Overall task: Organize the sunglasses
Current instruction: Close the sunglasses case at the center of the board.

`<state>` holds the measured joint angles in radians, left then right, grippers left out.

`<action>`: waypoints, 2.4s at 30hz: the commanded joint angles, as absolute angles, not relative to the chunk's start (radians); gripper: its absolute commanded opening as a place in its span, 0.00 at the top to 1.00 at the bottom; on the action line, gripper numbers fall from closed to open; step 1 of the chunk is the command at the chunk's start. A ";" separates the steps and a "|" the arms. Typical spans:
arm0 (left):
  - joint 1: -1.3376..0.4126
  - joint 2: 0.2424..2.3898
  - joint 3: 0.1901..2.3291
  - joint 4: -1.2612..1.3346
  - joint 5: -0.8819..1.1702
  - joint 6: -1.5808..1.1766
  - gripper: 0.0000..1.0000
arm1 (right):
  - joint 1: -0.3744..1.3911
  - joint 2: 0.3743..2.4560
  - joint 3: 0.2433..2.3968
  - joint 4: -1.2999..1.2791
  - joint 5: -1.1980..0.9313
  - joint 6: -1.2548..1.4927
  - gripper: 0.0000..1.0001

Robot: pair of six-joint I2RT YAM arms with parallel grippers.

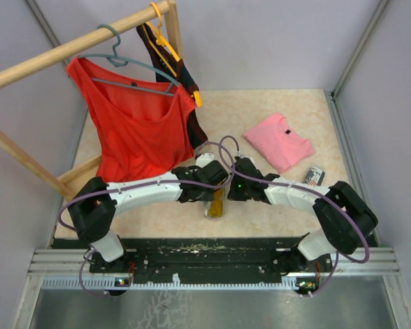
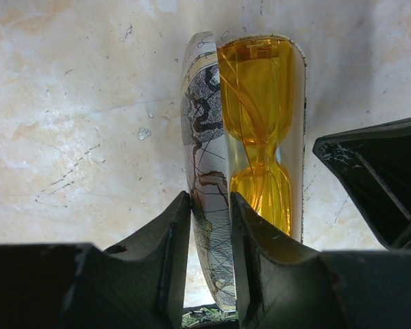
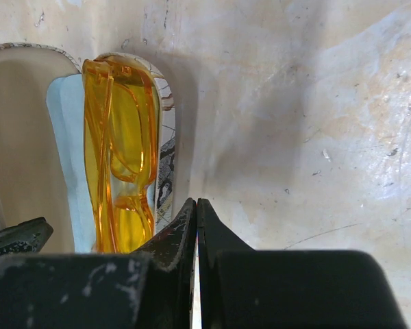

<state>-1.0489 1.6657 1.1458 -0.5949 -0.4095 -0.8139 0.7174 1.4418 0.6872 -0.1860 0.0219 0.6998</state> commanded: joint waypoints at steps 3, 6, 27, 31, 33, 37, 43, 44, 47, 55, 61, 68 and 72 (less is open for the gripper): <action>-1.057 1.644 1.146 -0.569 -0.392 -0.807 0.64 | 0.723 1.455 0.686 -0.107 -0.025 0.707 0.99; -1.058 1.641 1.147 -0.566 -0.389 -0.804 0.64 | 0.723 1.462 0.681 -0.087 -0.043 0.714 0.99; -1.070 1.654 1.154 -0.519 -0.347 -0.798 0.60 | 0.723 1.488 0.656 -0.019 -0.073 0.740 1.00; -1.071 1.654 1.161 -0.514 -0.343 -0.797 0.56 | 0.722 1.490 0.654 -0.014 -0.077 0.741 1.00; -1.072 1.654 1.165 -0.511 -0.342 -0.797 0.55 | 0.722 1.491 0.654 -0.012 -0.079 0.742 1.00; -1.074 1.653 1.165 -0.498 -0.331 -0.795 0.55 | 0.723 1.492 0.651 0.000 -0.089 0.747 1.00; -1.080 1.654 1.151 -0.464 -0.309 -0.799 0.57 | 0.723 1.499 0.649 0.027 -0.114 0.759 1.00; -1.081 1.657 1.151 -0.462 -0.303 -0.799 0.57 | 0.723 1.499 0.649 0.030 -0.117 0.760 1.00; -1.084 1.664 1.150 -0.454 -0.294 -0.802 0.57 | 0.723 1.502 0.650 0.036 -0.126 0.762 1.00; -1.095 1.680 1.152 -0.426 -0.267 -0.802 0.54 | 0.722 1.508 0.654 0.041 -0.140 0.764 1.00; -1.098 1.683 1.158 -0.416 -0.257 -0.801 0.50 | 0.723 1.511 0.654 0.047 -0.149 0.766 1.00; -1.102 1.680 1.152 -0.389 -0.246 -0.804 0.53 | 0.722 1.514 0.650 0.059 -0.163 0.770 1.00; -1.103 1.676 1.151 -0.380 -0.241 -0.807 0.53 | 0.722 1.516 0.646 0.060 -0.162 0.770 1.00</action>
